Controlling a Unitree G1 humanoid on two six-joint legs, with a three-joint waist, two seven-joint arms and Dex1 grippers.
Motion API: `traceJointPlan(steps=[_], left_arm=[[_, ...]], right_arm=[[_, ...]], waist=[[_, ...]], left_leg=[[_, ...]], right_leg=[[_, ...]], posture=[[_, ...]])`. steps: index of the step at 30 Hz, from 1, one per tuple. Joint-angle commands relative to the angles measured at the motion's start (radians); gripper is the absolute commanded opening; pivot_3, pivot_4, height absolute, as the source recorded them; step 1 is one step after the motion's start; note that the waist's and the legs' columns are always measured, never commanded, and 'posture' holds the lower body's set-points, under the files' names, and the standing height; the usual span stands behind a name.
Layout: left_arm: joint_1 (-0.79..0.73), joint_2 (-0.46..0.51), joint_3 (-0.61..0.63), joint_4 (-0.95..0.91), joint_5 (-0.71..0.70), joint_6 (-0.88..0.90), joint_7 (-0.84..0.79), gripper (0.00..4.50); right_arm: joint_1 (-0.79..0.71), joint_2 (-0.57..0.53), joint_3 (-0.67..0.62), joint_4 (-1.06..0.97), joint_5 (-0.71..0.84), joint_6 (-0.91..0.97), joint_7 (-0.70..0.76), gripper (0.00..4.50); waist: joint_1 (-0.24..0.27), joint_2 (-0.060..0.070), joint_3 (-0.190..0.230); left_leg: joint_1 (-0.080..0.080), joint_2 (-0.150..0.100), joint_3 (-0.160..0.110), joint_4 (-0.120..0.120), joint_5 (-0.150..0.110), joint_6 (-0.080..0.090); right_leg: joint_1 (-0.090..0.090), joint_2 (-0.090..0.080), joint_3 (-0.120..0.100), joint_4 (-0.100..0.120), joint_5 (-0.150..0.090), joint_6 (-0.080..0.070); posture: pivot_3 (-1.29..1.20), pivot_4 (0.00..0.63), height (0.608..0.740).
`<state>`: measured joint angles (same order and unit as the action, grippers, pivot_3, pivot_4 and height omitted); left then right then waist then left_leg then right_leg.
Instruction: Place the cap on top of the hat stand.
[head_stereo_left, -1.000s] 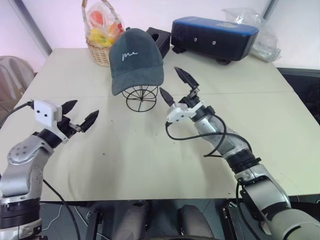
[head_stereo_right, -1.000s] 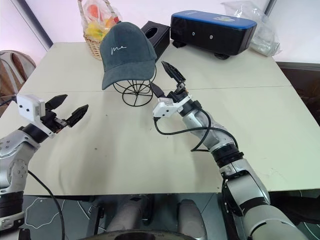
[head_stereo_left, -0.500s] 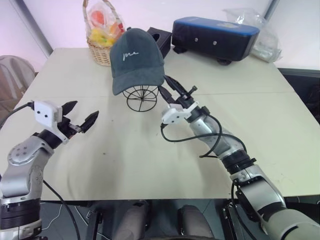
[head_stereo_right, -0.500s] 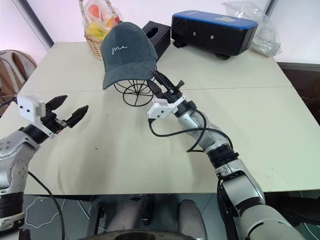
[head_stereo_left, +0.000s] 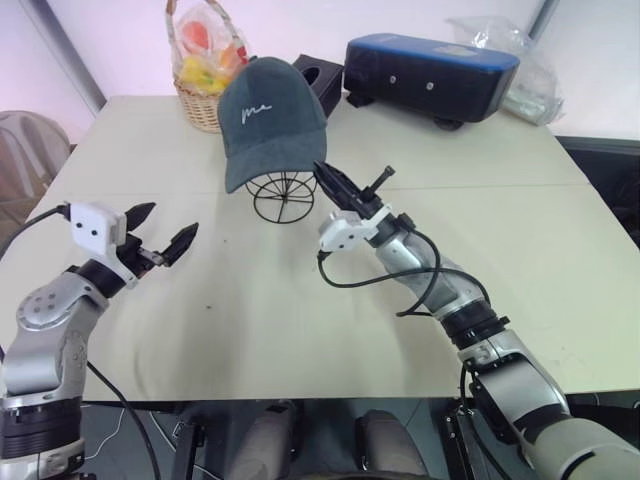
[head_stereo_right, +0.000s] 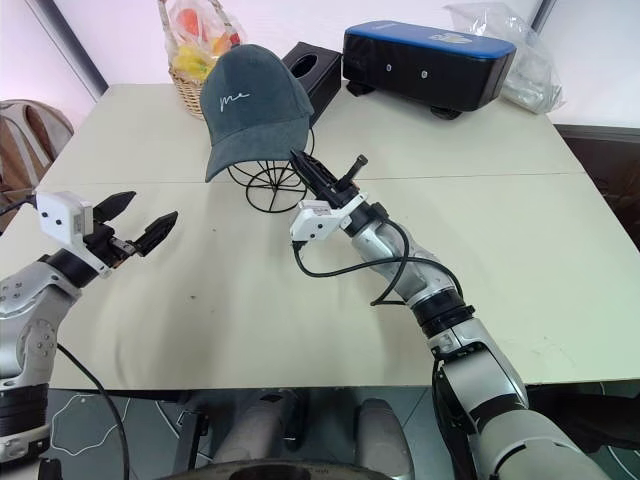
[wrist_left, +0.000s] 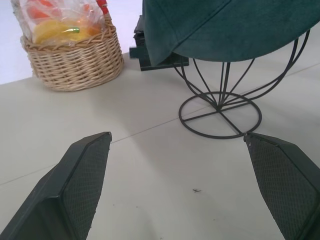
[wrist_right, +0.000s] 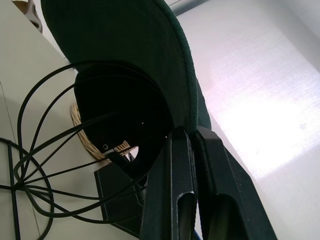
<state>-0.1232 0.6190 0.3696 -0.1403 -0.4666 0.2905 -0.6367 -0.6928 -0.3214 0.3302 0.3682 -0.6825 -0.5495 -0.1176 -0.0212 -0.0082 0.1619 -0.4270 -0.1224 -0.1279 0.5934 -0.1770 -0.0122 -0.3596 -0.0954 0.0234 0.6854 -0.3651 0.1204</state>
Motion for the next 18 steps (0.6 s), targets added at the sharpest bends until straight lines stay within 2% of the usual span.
traceJointPlan(steps=[1,18], left_arm=[[-0.001,0.001,0.010,-0.035,0.000,-0.020,0.002,4.50],[-0.006,0.013,0.007,-0.031,0.003,-0.014,-0.009,4.50]], right_arm=[[0.008,0.010,-0.003,-0.072,0.022,-0.008,0.008,0.09],[0.171,0.074,0.016,-0.215,0.018,0.090,0.048,0.09]], waist=[[0.000,0.000,0.000],[0.000,0.000,0.000]], left_leg=[[0.000,0.000,0.000,0.000,0.000,0.000],[0.000,0.000,0.000,0.000,0.000,0.000]], right_leg=[[0.000,0.000,0.000,0.000,0.000,0.000],[0.000,0.000,0.000,0.000,0.000,0.000]], posture=[[0.00,0.150,0.740],[0.00,0.150,0.740]])
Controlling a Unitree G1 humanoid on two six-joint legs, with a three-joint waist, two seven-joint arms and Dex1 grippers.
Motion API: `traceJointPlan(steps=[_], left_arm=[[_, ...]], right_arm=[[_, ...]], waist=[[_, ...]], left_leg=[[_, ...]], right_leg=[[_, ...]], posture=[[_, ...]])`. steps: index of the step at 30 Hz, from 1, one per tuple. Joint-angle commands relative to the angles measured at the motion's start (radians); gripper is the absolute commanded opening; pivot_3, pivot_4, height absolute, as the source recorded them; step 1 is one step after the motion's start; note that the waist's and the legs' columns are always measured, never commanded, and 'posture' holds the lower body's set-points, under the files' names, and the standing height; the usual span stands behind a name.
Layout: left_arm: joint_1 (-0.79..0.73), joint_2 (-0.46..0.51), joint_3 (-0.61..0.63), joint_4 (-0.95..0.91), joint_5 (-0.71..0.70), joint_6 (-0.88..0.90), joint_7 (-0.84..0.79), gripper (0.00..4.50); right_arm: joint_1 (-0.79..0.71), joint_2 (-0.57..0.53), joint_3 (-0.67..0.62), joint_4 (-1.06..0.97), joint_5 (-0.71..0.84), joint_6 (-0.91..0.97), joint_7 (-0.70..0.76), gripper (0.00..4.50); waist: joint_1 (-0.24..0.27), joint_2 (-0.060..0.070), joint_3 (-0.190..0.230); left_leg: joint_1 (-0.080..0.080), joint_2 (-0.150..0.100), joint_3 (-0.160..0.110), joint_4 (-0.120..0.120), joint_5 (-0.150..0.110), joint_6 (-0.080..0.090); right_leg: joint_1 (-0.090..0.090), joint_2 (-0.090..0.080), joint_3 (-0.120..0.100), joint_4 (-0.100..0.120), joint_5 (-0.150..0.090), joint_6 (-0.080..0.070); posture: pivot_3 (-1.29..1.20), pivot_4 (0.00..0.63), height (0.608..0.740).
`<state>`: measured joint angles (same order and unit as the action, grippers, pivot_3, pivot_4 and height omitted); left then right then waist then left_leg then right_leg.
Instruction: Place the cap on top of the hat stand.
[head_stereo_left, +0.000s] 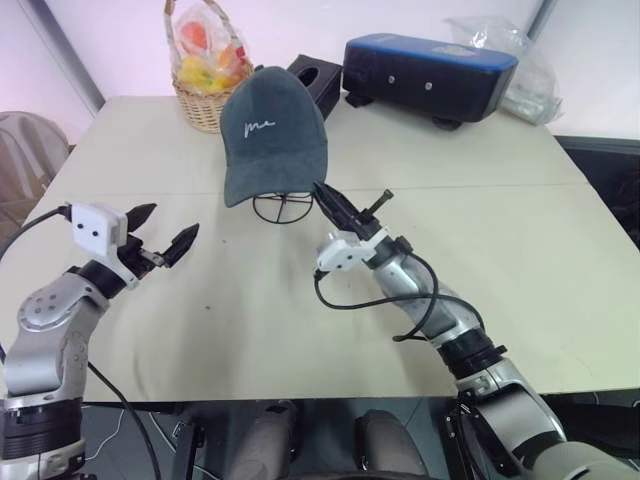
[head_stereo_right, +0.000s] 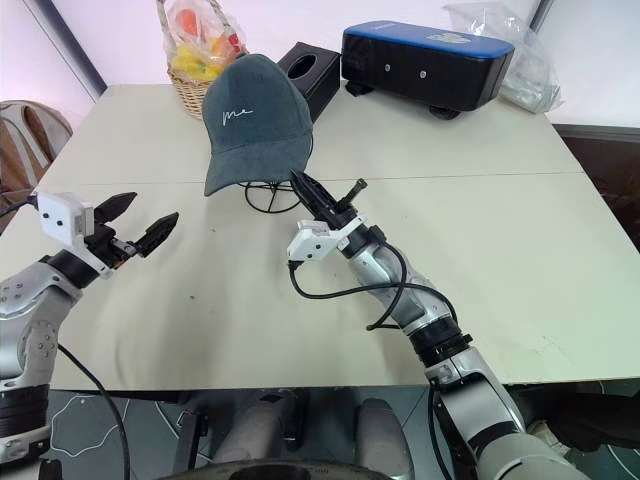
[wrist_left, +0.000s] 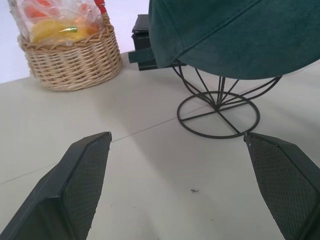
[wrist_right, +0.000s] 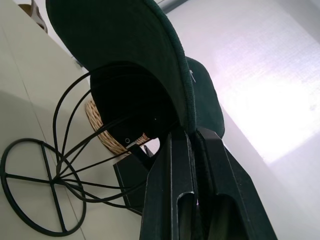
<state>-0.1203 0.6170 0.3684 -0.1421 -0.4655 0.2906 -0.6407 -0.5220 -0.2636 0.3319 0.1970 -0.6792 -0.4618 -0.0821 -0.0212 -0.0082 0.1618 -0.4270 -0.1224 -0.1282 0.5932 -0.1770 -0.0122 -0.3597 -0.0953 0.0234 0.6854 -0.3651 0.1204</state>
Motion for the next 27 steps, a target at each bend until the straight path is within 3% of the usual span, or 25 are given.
traceJointPlan(steps=[1,10,27], left_arm=[[-0.009,0.016,0.008,-0.029,0.002,-0.013,-0.006,4.50],[-0.010,0.027,0.013,-0.036,0.002,-0.006,-0.009,4.50],[0.010,0.044,0.029,-0.066,-0.002,0.011,-0.007,4.50]], right_arm=[[0.004,0.020,0.019,-0.044,0.011,0.002,0.013,0.09],[0.007,0.045,0.047,-0.012,-0.005,-0.001,-0.002,0.09],[-0.041,0.108,0.085,0.156,-0.058,0.007,-0.177,0.09]], waist=[[0.000,0.000,0.000],[-0.002,0.000,0.000],[-0.002,0.000,0.000]], left_leg=[[0.000,0.000,0.000,0.000,0.000,0.000],[0.000,0.000,0.000,0.000,0.000,0.000],[0.001,0.001,0.000,0.000,0.000,-0.001]], right_leg=[[0.000,0.000,0.000,0.000,0.000,0.000],[0.000,0.000,0.000,0.000,0.000,0.000],[0.000,0.001,0.000,0.000,0.000,-0.001]], posture=[[0.00,0.150,0.740],[0.00,0.150,0.740],[0.00,0.150,0.740]])
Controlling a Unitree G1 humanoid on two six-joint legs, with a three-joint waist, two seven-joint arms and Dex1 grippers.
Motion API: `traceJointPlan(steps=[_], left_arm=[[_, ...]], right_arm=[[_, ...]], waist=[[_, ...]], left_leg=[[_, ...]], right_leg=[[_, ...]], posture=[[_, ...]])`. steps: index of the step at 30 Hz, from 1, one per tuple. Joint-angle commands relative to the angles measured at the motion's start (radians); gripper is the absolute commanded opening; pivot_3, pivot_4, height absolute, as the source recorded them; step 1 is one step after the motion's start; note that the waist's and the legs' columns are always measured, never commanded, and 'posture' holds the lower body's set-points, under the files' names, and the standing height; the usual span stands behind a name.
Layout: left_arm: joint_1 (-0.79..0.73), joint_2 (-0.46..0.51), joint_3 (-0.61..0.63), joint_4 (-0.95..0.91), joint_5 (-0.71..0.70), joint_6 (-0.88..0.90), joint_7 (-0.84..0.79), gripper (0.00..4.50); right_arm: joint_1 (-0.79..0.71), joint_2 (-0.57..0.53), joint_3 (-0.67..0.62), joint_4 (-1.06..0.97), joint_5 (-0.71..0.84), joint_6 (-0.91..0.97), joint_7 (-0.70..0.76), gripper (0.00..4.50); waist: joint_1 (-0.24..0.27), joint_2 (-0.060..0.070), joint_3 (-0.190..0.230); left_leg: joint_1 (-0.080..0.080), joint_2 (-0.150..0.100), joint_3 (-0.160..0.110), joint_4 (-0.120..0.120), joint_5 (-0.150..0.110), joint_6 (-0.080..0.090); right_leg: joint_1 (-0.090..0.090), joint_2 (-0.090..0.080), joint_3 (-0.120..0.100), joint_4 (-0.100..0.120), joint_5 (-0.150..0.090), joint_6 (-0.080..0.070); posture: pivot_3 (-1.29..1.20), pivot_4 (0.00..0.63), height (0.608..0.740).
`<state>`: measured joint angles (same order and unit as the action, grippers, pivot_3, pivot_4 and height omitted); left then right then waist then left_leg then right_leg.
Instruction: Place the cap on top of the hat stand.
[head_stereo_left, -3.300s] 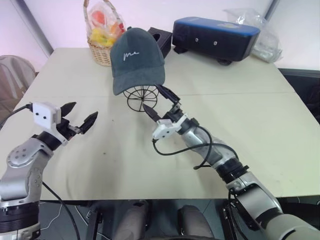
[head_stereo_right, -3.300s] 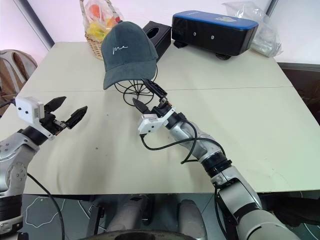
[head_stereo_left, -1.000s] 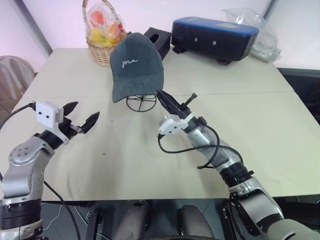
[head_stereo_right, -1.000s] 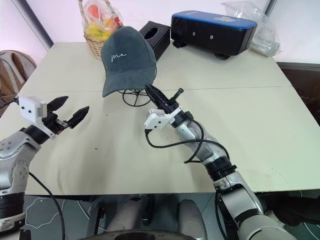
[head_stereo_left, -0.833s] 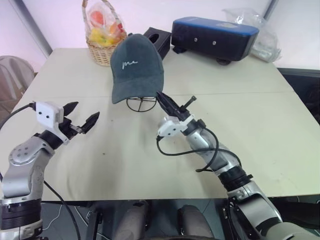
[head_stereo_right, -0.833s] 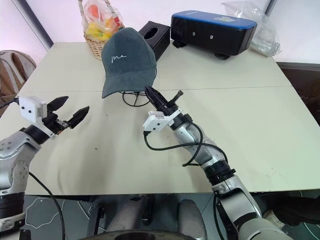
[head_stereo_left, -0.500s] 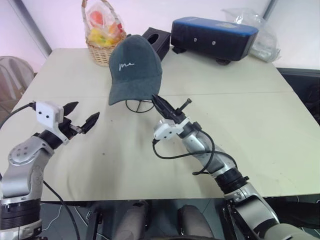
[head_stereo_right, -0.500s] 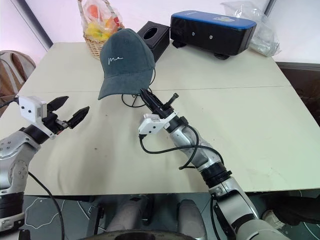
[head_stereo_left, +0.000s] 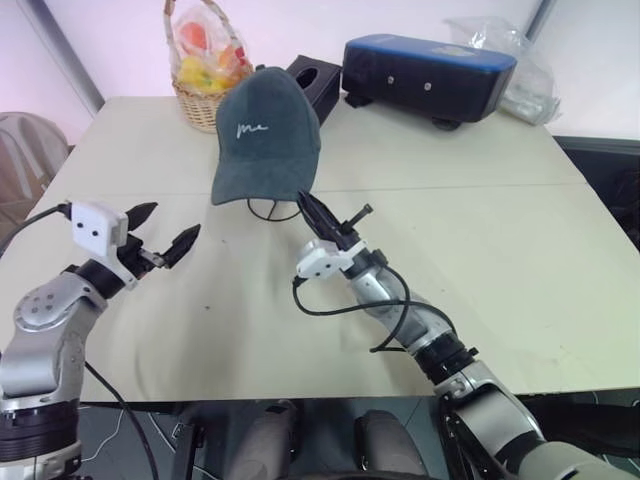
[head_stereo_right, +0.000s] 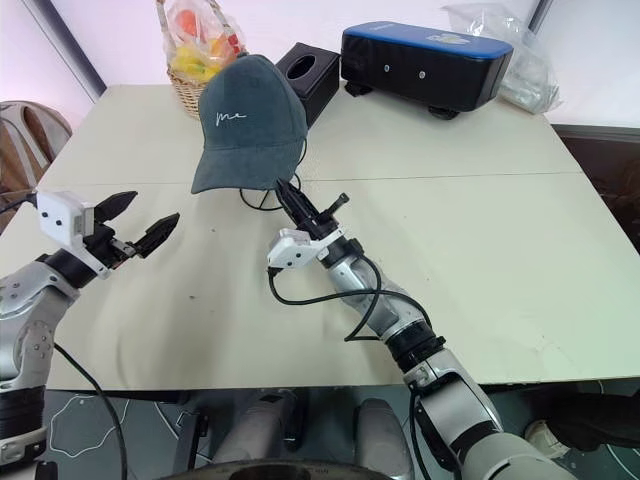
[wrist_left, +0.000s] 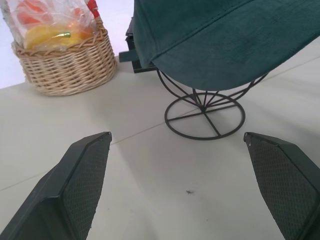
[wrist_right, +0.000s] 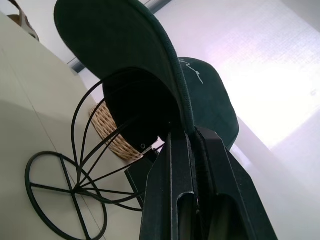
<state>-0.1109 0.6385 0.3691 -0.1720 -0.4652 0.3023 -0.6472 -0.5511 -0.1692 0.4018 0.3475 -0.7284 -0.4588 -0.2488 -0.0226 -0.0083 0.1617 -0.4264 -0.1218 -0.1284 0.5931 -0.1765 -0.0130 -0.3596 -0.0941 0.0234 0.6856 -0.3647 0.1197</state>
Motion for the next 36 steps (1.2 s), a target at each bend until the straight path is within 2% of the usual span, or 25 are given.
traceJointPlan(steps=[1,17,28,36], left_arm=[[-0.001,0.023,0.027,-0.035,-0.003,-0.001,0.000,4.50],[-0.011,0.021,0.016,-0.025,-0.003,-0.007,0.000,4.50],[0.000,0.027,0.023,-0.034,-0.005,-0.001,-0.002,4.50],[0.000,0.026,0.020,-0.035,-0.004,-0.001,0.000,4.50]], right_arm=[[-0.013,0.013,0.017,0.005,-0.012,0.004,-0.013,0.09],[0.037,-0.002,0.045,0.021,-0.013,-0.019,-0.024,0.09],[0.018,0.007,0.056,0.078,-0.053,-0.059,-0.164,0.09],[0.005,0.007,0.066,0.098,-0.049,-0.070,-0.169,0.09]], waist=[[-0.001,0.000,0.000],[-0.003,0.000,0.000],[-0.004,0.000,0.000],[-0.004,0.000,0.000]], left_leg=[[0.000,0.000,0.000,0.000,0.000,0.000],[0.000,0.000,0.000,0.000,0.000,0.000],[0.000,0.000,0.000,0.000,0.000,0.000],[0.000,0.000,0.000,0.000,0.000,0.000]], right_leg=[[0.000,0.000,0.000,0.000,0.000,0.000],[0.000,0.001,0.000,0.000,0.000,0.000],[0.000,0.001,0.000,0.000,0.000,0.000],[0.000,0.001,0.000,0.000,0.000,0.000]], posture=[[0.00,0.150,0.740],[0.00,0.150,0.740],[0.00,0.150,0.740],[0.00,0.150,0.740]])
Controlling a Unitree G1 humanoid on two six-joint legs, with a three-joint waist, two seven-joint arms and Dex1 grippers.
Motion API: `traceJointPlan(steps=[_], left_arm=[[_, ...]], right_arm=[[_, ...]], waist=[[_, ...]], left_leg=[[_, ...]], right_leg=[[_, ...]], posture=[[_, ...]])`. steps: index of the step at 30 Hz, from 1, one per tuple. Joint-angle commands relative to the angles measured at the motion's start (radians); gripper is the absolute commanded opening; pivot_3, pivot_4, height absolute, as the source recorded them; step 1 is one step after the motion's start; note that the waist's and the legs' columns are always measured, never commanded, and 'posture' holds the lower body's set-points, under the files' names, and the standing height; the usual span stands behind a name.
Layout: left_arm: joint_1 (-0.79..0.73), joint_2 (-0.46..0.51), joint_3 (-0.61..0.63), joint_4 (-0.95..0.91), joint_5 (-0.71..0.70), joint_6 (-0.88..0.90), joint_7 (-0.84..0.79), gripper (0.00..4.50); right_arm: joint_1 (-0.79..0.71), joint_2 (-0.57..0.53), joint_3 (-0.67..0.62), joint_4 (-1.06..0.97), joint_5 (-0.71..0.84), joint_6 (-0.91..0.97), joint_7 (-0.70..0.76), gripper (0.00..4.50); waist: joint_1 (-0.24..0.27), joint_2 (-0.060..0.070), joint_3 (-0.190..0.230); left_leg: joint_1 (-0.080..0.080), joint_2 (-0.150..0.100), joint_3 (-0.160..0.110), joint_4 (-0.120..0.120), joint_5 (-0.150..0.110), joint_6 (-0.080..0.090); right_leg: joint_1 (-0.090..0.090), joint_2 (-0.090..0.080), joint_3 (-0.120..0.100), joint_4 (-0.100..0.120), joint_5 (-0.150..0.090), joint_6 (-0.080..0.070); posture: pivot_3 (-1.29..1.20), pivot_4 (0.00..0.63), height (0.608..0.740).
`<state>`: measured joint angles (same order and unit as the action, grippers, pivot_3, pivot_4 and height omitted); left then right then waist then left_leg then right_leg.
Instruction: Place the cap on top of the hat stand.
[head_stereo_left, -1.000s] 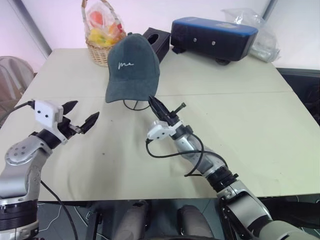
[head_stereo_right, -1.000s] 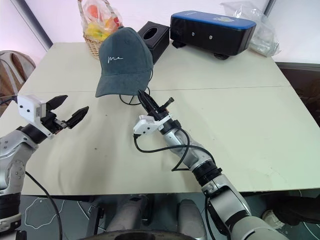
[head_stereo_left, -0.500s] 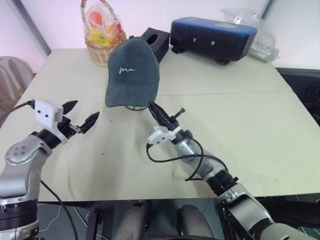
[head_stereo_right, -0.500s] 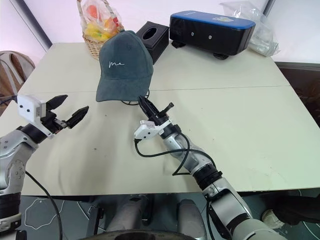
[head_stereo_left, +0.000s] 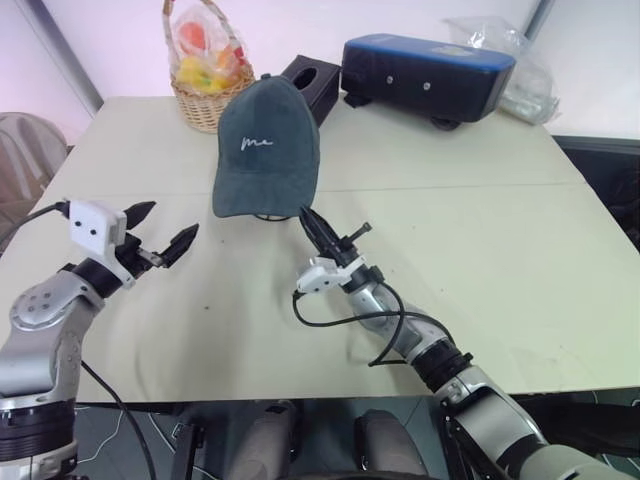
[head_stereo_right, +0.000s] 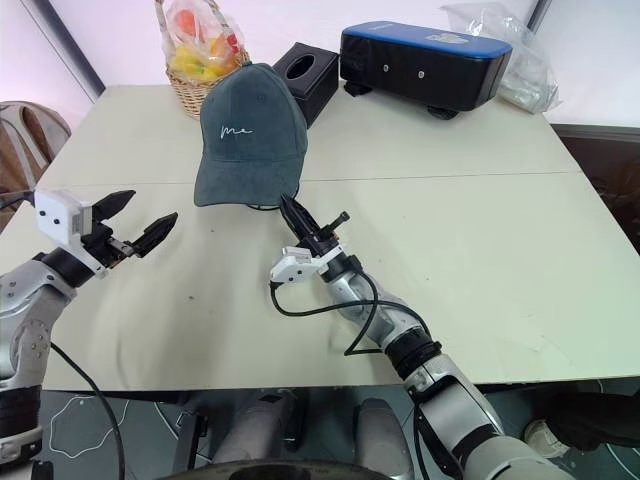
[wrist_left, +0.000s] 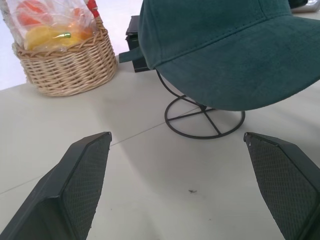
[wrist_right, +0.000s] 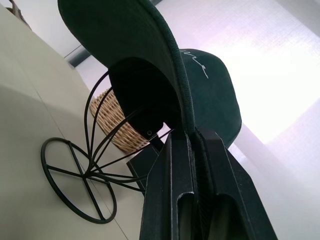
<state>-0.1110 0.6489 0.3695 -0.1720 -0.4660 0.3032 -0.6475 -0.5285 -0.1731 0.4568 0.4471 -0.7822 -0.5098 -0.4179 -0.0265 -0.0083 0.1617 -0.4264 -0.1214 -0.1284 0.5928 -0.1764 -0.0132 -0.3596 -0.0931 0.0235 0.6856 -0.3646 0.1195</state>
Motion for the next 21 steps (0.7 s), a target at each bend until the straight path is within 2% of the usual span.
traceJointPlan(steps=[1,4,6,7,15,21], left_arm=[[0.000,0.015,0.020,-0.035,-0.004,-0.001,0.000,4.50],[0.000,0.013,0.018,-0.035,-0.003,-0.002,0.001,4.50],[0.000,0.012,0.017,-0.036,-0.004,-0.002,0.002,4.50],[0.000,0.011,0.017,-0.036,-0.004,-0.002,0.002,4.50],[0.008,0.009,0.018,-0.040,-0.006,-0.001,0.000,4.50],[0.073,0.027,0.048,-0.077,-0.024,0.010,-0.024,4.50]], right_arm=[[-0.018,0.010,0.011,-0.001,0.008,-0.021,0.003,0.09],[-0.020,0.007,0.012,0.002,0.009,-0.020,0.005,0.95],[-0.021,0.003,0.015,0.003,-0.001,-0.012,0.005,2.15],[-0.023,0.000,0.017,0.005,-0.006,-0.009,0.006,2.37],[-0.020,-0.022,0.015,0.004,0.006,-0.020,0.043,2.37],[0.012,-0.111,-0.014,0.016,0.051,-0.046,0.106,2.37]], waist=[[-0.001,0.000,0.000],[-0.006,0.000,0.000],[-0.008,0.000,0.000],[-0.009,0.000,0.000],[-0.016,0.000,0.000],[-0.015,0.000,0.000]], left_leg=[[0.000,0.000,0.000,0.000,0.000,0.000],[0.000,0.000,0.000,0.000,0.000,0.000],[0.000,0.000,0.000,0.000,0.000,0.000],[0.000,0.000,0.000,0.000,0.000,0.000],[0.000,0.000,-0.001,-0.001,0.000,0.000],[0.000,0.000,-0.001,-0.001,0.000,0.000]], right_leg=[[0.000,0.000,0.000,0.000,0.000,0.000],[0.000,0.000,0.000,0.000,0.000,0.000],[0.000,0.000,0.000,0.000,0.000,0.000],[0.000,0.001,0.000,0.000,0.000,0.000],[0.000,0.002,0.000,0.000,0.000,0.000],[0.000,0.001,0.000,0.000,0.000,0.000]], posture=[[0.00,0.150,0.740],[0.00,0.150,0.740],[0.00,0.150,0.740],[0.00,0.150,0.740],[0.00,0.150,0.740],[0.00,0.150,0.740]])
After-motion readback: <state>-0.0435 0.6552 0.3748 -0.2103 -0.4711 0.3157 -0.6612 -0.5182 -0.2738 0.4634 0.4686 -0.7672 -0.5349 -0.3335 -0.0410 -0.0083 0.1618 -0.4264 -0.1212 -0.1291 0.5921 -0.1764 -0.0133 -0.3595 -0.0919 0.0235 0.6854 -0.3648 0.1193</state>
